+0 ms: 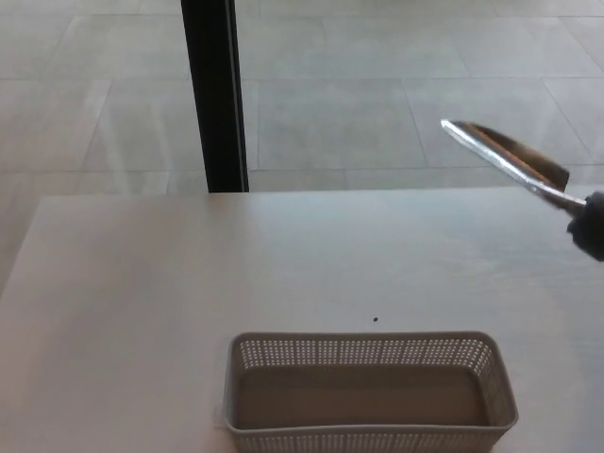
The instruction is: A garden tool is kept on the righthand side and a container is kept on the lefthand side on a desk infront of the robot. the robot uses its right hand to pick up the garden tool and makes a scooping motion inside the container
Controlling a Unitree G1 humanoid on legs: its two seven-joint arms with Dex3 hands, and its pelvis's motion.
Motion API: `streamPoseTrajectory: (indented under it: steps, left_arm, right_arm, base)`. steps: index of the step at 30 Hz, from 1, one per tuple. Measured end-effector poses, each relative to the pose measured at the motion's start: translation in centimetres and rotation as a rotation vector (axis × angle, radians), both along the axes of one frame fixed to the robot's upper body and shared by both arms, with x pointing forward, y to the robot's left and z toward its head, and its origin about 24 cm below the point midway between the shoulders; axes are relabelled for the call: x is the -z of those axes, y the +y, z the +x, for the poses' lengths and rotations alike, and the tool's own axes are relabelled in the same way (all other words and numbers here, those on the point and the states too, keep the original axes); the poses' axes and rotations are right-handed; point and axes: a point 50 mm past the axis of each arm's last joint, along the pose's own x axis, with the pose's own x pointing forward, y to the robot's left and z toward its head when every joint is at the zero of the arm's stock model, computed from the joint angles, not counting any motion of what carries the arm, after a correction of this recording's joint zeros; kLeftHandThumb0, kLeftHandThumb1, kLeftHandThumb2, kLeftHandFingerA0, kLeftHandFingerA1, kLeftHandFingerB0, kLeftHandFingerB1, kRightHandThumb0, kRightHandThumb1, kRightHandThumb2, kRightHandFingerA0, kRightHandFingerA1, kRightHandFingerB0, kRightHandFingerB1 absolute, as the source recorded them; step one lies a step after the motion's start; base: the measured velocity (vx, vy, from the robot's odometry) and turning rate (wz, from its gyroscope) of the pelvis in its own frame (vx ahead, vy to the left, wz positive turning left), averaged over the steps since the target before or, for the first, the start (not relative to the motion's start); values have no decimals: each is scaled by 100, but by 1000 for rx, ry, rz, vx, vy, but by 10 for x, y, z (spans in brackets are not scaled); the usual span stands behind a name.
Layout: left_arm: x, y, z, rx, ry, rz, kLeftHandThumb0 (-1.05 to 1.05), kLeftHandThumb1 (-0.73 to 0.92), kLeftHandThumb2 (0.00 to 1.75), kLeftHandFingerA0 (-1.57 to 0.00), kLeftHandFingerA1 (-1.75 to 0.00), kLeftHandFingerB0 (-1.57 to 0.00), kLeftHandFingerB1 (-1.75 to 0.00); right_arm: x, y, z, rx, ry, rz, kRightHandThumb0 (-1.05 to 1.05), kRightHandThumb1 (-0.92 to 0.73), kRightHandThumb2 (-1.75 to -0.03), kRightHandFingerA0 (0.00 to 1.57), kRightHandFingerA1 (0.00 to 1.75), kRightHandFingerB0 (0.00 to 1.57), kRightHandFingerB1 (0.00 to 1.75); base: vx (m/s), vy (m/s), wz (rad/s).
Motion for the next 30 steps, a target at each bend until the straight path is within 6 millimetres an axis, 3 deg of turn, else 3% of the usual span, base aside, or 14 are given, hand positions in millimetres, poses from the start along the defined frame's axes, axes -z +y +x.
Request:
streamPoseTrajectory:
  steps: [1,2,3,4,5,7,9,19,20,21,22,24,28,30]
  left_arm:
    - [0,0,1,0,-2,1,-60,49,89,-62,-73,-53,-60]
    - [-1,0,1,0,-4,1,-60,49,89,-62,-73,-53,-60]
    - [-1,1,2,-1,-5,2,-59,64,59,-67,-68,-57,-48]
    - [-1,1,2,0,-5,2,-59,64,59,-66,-67,-57,-48]
    - [-1,1,2,0,-6,2,-58,65,59,-68,-73,-59,-50]
    - [-1,1,3,1,-7,2,-58,65,59,-68,-73,-59,-50]
    - [-1,1,4,2,-10,2,-60,64,59,-68,-71,-59,-50]
    - [-1,1,4,1,-12,2,-59,63,59,-67,-69,-61,-49]
    - [-1,1,4,1,-12,2,-59,63,59,-69,-72,-60,-49]
    - [-1,1,5,1,-12,2,-60,63,59,-69,-73,-61,-50]
    - [-1,1,5,1,-13,2,-63,62,59,-71,-75,-64,-50]
    - [-2,1,5,2,-14,3,-59,62,59,-71,-79,-65,-53]
    - [-3,2,7,2,-18,7,-60,63,59,-70,-76,-64,-50]
    - [-4,3,7,3,-19,10,-58,61,59,-73,-80,-66,-51]
  right_arm:
    - [-11,-1,1,-9,-38,1,-24,-44,-120,130,144,99,124]
    - [-17,-2,0,-17,-59,-1,-24,-44,-120,130,144,99,124]
    - [-27,-3,0,-33,-92,-3,-23,-42,-120,131,146,100,126]
    - [-30,-3,-1,-41,-105,-3,-20,-41,-119,130,145,100,126]
    - [-37,-3,-2,-58,-127,-8,-13,-39,-127,97,174,80,152]
    - [-45,-3,-4,-86,-149,-21,-13,-39,-127,97,174,80,152]
    - [-51,-4,-6,-111,-163,-43,-20,-48,-88,92,175,72,163]
    - [-75,-3,-22,-244,-163,-299,-26,-57,-78,89,174,73,154]
    - [-76,-2,-23,-255,-162,-321,-28,-55,-78,104,169,67,143]
    - [-77,-1,-25,-274,-156,-355,-31,-55,-76,90,171,74,150]
    - [-77,0,-27,-292,-148,-387,-38,-51,-78,98,169,85,144]
    - [-76,1,-30,-319,-137,-435,-31,-62,-68,92,168,76,137]
    - [-76,2,-39,-380,-99,-555,-29,-59,-69,89,172,74,148]
    - [-76,3,-41,-404,-88,-596,-29,-55,-74,91,172,77,140]
  base:
    - [0,0,0]
    - [0,0,0]
    - [0,0,0]
    - [0,0,0]
    - [0,0,0]
    - [0,0,0]
    - [0,0,0]
    - [0,0,0]
    - [0,0,0]
    - [0,0,0]
    - [0,0,0]
    - [0,0,0]
    - [0,0,0]
    - [0,0,0]
